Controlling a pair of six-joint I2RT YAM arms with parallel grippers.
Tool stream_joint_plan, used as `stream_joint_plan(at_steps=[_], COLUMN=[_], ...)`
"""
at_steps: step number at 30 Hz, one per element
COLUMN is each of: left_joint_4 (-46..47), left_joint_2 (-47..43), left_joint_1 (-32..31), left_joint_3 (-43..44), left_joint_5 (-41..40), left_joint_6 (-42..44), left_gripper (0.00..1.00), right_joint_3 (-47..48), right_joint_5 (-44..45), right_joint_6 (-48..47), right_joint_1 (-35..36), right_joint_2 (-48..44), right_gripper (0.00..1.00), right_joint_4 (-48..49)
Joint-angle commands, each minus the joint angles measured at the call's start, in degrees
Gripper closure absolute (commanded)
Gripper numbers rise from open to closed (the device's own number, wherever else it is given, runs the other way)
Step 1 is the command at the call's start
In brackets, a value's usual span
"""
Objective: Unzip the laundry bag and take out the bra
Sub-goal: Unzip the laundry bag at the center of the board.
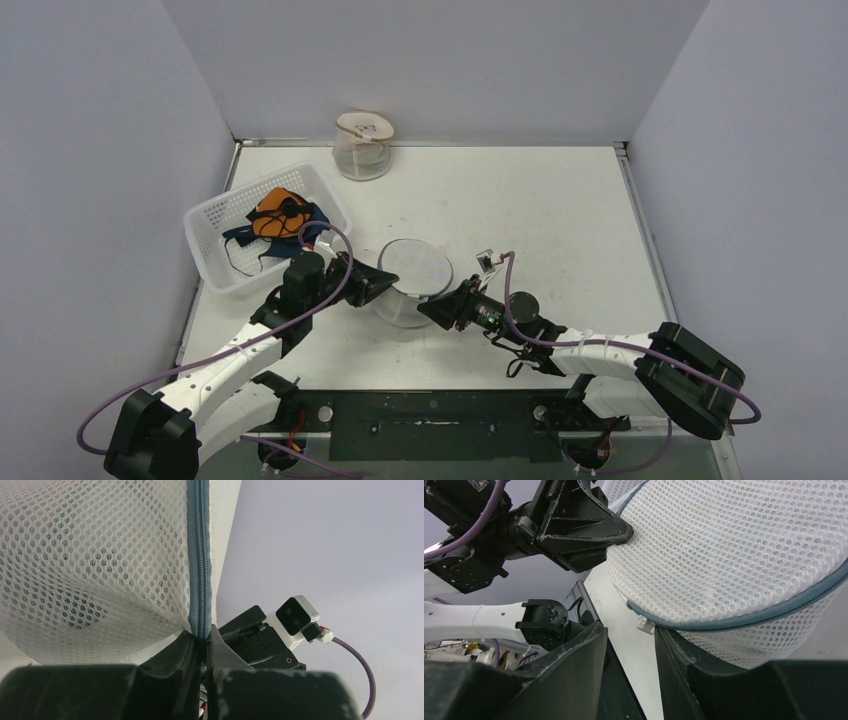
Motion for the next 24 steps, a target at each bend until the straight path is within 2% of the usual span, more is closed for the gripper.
stream_joint_plan(at_steps=[1,10,24], left_joint_4=[4.0,4.0,4.2], left_joint_2=[-1.0,-1.1,-1.1], left_joint_1=[0.3,0.2,0.2], left_joint_3=[0.3,0.3,0.3], left_joint_5=[0.4,0.1,0.2], left_joint_6=[0.3,0.3,0.2], left_gripper=[1.0,1.0,1.0], right_joint_3=[0.8,2.3,3.5], right_joint_5=[2.4,6.3,7.3], right_joint_6=[-0.5,-2.4,-3.2], right_joint_1=[0.5,1.7,3.2], right_joint_2=[-2.1,-2.2,-1.2], right_gripper=[0.57,0.53,0.62], right_joint_4=[1.1,-3.1,-2.0])
